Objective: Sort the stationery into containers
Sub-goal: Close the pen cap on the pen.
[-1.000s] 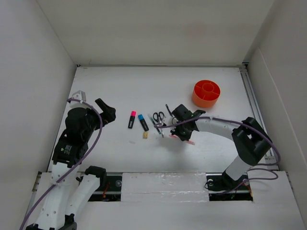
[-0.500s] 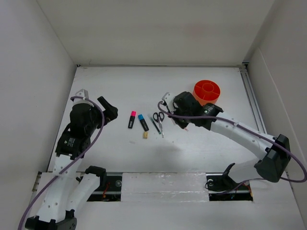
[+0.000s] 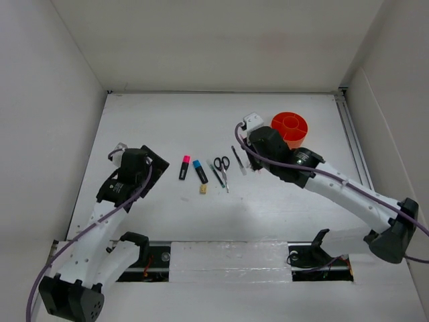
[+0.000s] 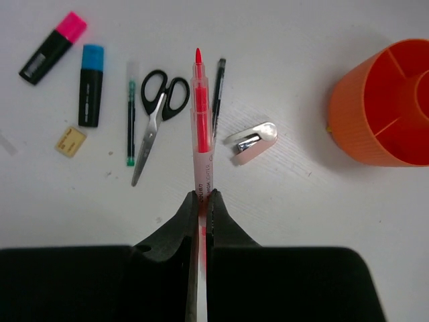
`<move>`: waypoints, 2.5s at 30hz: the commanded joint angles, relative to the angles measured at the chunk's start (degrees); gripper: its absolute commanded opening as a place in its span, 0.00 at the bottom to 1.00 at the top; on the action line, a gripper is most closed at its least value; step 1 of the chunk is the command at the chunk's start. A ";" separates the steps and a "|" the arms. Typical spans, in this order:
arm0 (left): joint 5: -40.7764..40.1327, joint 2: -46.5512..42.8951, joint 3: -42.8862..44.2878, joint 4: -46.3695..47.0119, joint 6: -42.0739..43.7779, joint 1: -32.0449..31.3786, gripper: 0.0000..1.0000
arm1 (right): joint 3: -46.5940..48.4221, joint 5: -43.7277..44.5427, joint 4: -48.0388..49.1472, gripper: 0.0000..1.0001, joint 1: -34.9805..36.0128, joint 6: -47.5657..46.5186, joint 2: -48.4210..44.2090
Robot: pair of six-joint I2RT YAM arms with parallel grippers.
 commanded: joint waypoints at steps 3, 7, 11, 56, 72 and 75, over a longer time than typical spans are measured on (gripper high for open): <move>-8.09 12.53 1.33 -1.26 -3.66 0.02 1.00 | -0.55 4.65 5.88 0.00 0.25 2.48 -6.12; -17.05 23.27 14.60 -9.34 -2.34 0.02 1.00 | -0.03 4.12 5.88 0.00 0.25 3.09 -7.27; -14.09 25.92 18.57 -11.20 -0.93 1.16 1.00 | 1.20 4.65 3.25 0.00 0.25 3.09 -8.41; -14.24 21.60 -3.23 -9.09 -39.51 -24.33 0.84 | -1.52 0.70 5.27 0.00 2.98 2.57 -13.78; -13.72 35.50 3.63 -7.33 -37.14 -23.28 0.72 | -2.05 1.31 5.27 0.00 4.65 2.04 -13.78; -13.72 37.78 4.33 -8.74 -38.01 -23.28 0.65 | -2.05 1.31 5.27 0.00 4.65 2.04 -13.78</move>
